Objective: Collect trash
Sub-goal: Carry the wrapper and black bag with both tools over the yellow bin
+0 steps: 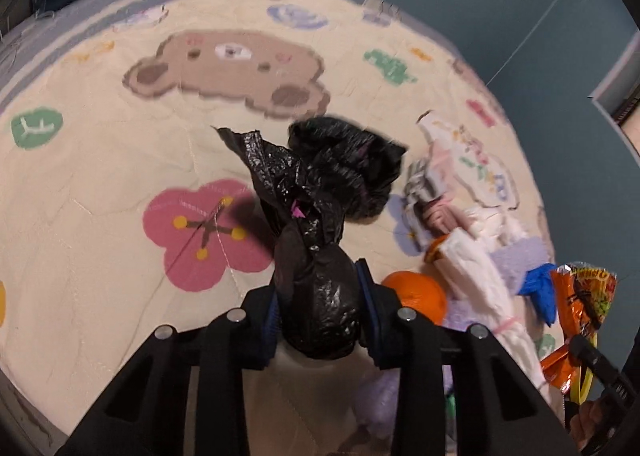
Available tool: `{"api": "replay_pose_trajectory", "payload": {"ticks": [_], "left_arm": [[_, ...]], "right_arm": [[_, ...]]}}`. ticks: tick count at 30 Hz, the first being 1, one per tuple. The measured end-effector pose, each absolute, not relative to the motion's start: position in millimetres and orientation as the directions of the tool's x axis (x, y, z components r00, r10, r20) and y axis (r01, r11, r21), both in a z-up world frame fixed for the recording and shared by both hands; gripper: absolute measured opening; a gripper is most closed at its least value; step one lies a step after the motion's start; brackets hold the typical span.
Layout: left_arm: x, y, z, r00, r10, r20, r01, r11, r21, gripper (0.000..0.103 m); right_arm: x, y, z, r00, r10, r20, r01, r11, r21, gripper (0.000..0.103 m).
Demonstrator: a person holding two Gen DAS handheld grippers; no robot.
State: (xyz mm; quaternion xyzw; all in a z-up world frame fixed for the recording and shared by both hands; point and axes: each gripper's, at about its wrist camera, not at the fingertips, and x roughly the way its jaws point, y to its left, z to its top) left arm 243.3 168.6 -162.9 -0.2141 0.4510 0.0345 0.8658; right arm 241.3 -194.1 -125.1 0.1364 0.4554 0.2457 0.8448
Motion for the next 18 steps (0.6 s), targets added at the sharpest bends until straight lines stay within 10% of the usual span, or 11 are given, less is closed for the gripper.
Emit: {"api": "replay_pose_trajectory", "payload": {"ticks": [18], "left_arm": [[182.8, 99.8, -60.8, 0.808, -0.195, -0.555, 0.030, 0.956, -0.292, 0.028]], "right_arm": [[195.5, -245.4, -51.5, 0.587, 0.612, -0.529, -0.347, 0.781, 0.519, 0.024]]}}
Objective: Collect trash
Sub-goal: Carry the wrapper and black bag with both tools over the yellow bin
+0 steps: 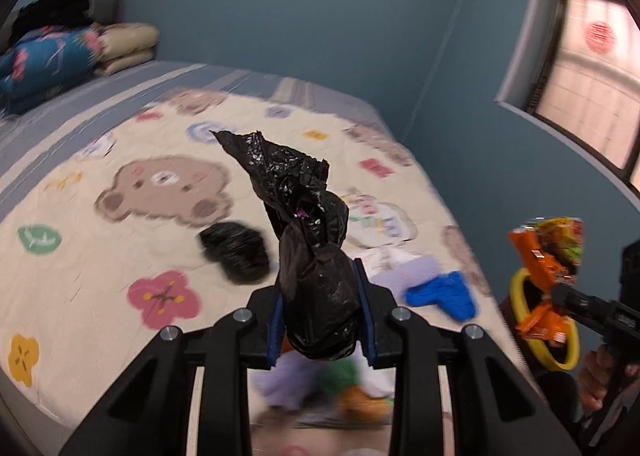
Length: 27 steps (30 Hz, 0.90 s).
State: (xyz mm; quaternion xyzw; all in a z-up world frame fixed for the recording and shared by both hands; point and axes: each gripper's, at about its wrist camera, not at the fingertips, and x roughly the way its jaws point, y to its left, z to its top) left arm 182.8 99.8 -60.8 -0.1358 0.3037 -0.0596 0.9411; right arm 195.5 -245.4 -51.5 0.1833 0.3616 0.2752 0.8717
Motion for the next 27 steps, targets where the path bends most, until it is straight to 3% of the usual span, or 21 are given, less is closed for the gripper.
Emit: {"api": "replay_pose_trajectory", "payload": {"ticks": [12, 27], "left_arm": [[181.8, -9.9, 30.2, 0.811, -0.347, -0.470, 0.269, 0.936, -0.226, 0.028], [204.6, -138.7, 49.5, 0.722, -0.506, -0.472, 0.460, 0.860, -0.219, 0.028]], "right_arm": [[154.7, -329.5, 22.8, 0.737, 0.511, -0.442, -0.295, 0.832, 0.470, 0.024], [124.4, -427.9, 47.0, 0.855, 0.308, -0.418, -0.113, 0.896, 0.429, 0.024]]}}
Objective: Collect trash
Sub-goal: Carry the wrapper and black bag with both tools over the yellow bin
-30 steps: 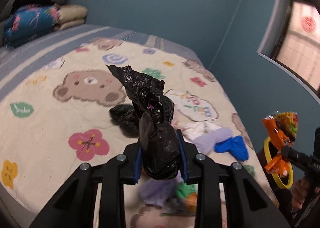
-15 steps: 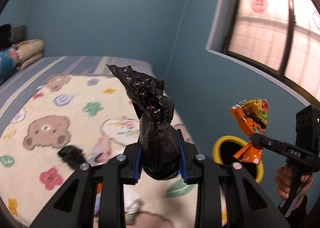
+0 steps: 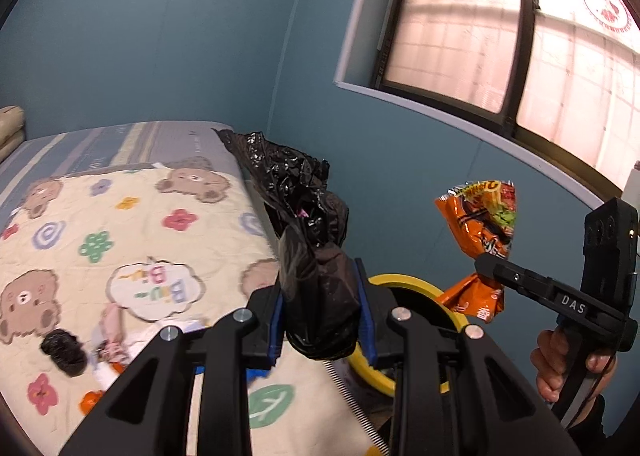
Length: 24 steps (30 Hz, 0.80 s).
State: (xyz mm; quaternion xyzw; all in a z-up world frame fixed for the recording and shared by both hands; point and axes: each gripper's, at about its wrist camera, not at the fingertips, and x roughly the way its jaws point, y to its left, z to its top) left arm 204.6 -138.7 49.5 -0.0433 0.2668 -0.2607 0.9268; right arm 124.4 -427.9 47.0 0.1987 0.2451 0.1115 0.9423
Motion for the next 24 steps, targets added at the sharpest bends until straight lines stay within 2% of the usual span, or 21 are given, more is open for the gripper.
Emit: {"api": "replay_pose_trajectory", "payload": {"ticks": [10, 24], "left_arm": [[231.9, -218.4, 21.8, 0.618, -0.592, -0.518, 0.555, 0.795, -0.245, 0.028], [270.1, -298.5, -36.9, 0.503, -0.592, -0.630, 0.569, 0.775, -0.275, 0.028]], "right_arm": [[129.3, -474.7, 26.5, 0.874, 0.182, -0.450, 0.032, 0.903, 0.428, 0.024], [159.3, -499.3, -19.1, 0.835, 0.086, -0.543, 0.182, 0.888, 0.422, 0.024]]}}
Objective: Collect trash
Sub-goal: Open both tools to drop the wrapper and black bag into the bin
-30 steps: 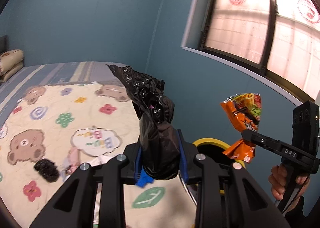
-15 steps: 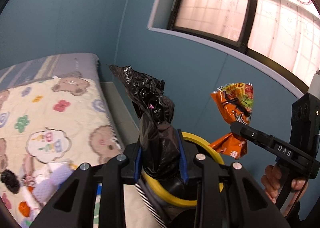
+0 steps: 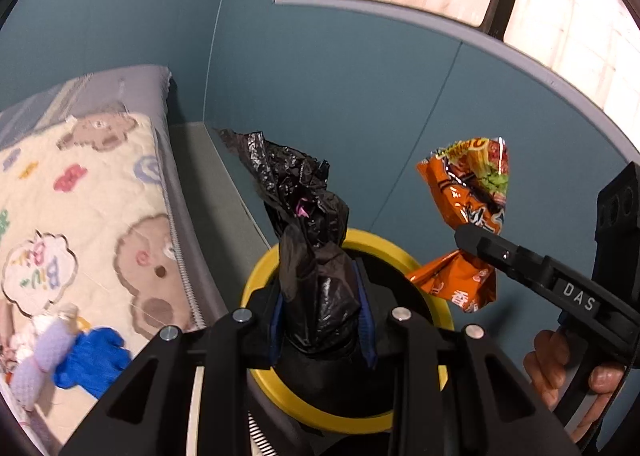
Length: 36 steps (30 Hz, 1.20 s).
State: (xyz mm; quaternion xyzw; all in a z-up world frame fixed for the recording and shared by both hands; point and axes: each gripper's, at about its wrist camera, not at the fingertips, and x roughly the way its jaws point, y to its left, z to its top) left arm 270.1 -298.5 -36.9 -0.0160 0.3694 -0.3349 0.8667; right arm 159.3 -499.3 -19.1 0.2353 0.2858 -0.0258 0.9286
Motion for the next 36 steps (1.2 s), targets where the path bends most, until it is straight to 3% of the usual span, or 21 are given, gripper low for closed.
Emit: {"api": "replay_pose_trajectory", "payload": {"ticks": [13, 18, 22, 24, 27, 36], "left_arm": [[287.8, -320.7, -83.0, 0.423, -0.591, -0.686, 0.547, 0.771, -0.326, 0.030], [289.3, -319.5, -80.8, 0.418, -0.600, -0.682, 0.537, 0.769, -0.347, 0.042], [289.8, -315.4, -76.9, 0.424, -0.605, -0.674, 0.533, 0.768, -0.354, 0.056], [288.4, -310.3, -76.4, 0.426, -0.604, -0.674, 0.527, 0.771, -0.358, 0.058], [288.4, -298.3, -75.8, 0.438, -0.597, -0.672, 0.513, 0.780, -0.358, 0.064], [280.5, -239.1, -63.7, 0.532, -0.525, -0.665, 0.438, 0.842, -0.314, 0.075]], "right_arm": [[191.1, -508.8, -57.3, 0.770, 0.009, -0.638, 0.297, 0.880, 0.371, 0.027], [191.3, -505.8, -58.5, 0.765, -0.018, -0.644, 0.319, 0.879, 0.355, 0.028], [195.4, -503.9, -58.8, 0.759, -0.034, -0.650, 0.339, 0.874, 0.349, 0.039], [196.4, -505.9, -61.6, 0.754, -0.038, -0.655, 0.348, 0.870, 0.350, 0.041], [193.9, -506.7, -65.8, 0.749, -0.041, -0.661, 0.359, 0.863, 0.354, 0.051], [187.0, -482.5, -70.7, 0.752, -0.009, -0.660, 0.324, 0.876, 0.358, 0.053]]}}
